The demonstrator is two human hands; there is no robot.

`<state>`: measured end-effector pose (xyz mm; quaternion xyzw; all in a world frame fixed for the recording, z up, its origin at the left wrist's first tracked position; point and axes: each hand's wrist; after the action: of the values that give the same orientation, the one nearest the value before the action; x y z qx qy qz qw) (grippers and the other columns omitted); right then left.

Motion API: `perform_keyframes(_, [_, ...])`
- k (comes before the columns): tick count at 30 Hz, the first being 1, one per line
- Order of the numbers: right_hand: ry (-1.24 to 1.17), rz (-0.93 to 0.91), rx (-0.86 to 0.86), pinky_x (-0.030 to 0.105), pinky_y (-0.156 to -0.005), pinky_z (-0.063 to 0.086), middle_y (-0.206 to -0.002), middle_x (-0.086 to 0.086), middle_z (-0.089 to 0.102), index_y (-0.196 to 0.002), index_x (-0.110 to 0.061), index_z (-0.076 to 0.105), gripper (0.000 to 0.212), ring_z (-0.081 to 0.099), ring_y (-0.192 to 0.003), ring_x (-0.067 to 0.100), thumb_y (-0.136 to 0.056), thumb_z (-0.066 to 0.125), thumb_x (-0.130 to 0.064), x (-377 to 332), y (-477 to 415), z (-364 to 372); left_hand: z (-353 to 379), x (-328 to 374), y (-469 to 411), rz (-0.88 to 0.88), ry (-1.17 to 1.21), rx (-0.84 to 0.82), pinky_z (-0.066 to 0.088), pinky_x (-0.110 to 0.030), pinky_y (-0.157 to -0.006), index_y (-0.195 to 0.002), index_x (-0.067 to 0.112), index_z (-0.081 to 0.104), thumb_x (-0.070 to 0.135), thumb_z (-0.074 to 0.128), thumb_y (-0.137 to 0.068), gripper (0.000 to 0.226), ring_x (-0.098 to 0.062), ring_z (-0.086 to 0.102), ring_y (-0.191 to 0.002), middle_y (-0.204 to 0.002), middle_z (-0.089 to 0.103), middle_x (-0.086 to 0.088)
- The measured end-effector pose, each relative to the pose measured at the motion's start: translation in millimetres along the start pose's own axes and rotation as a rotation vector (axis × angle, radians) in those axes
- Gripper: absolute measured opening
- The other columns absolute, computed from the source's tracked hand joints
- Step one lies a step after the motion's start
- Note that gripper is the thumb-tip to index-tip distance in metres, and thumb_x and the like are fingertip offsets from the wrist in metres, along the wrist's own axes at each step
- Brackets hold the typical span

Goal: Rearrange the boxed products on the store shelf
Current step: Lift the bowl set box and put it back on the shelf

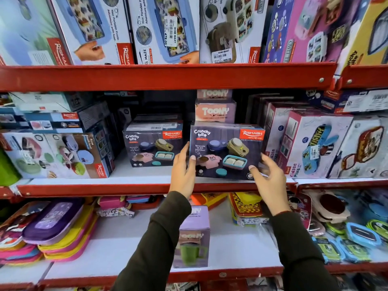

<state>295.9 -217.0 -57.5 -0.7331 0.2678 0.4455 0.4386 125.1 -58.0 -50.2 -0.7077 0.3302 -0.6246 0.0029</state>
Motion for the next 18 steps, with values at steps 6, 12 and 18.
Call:
perform_keyframes(6, [-0.141,-0.054,-0.034,0.006,-0.076,0.056,-0.115,-0.018,0.069,-0.117,-0.050,0.060,0.047,0.067,-0.101,-0.012,-0.091,0.076,-0.015,-23,21,-14,-28,12,24,0.045,0.097,0.110,0.042,0.001,-0.092,-0.139,0.046,0.048,0.031,0.052,-0.104,0.038,0.014,0.051,-0.124,-0.135,0.054,0.020])
perform_keyframes(12, [-0.152,-0.090,-0.075,0.004,-0.071,0.053,-0.118,-0.027,0.064,-0.106,-0.058,0.061,0.049,0.064,-0.099,-0.021,-0.088,0.079,-0.016,-35,37,-13,-45,13,45,0.021,0.113,0.198,0.048,-0.010,-0.092,-0.131,0.050,0.053,0.035,0.057,-0.100,0.034,0.017,0.054,-0.118,-0.126,0.054,0.032])
perform_keyframes(18, [-0.185,-0.084,-0.106,0.009,-0.067,0.057,-0.117,-0.021,0.069,-0.109,-0.049,0.064,0.045,0.070,-0.095,-0.013,-0.088,0.078,-0.011,-35,44,-9,-54,12,53,0.026,0.100,0.216,0.048,-0.009,-0.090,-0.126,0.056,0.052,0.045,0.055,-0.094,0.034,0.013,0.056,-0.118,-0.129,0.059,0.022])
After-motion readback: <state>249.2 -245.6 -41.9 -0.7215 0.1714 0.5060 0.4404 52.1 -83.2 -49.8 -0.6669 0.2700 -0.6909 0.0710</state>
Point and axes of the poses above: each hand's wrist, its own y-axis away from the middle knuckle, its own z-axis out of the palm, x = y × z
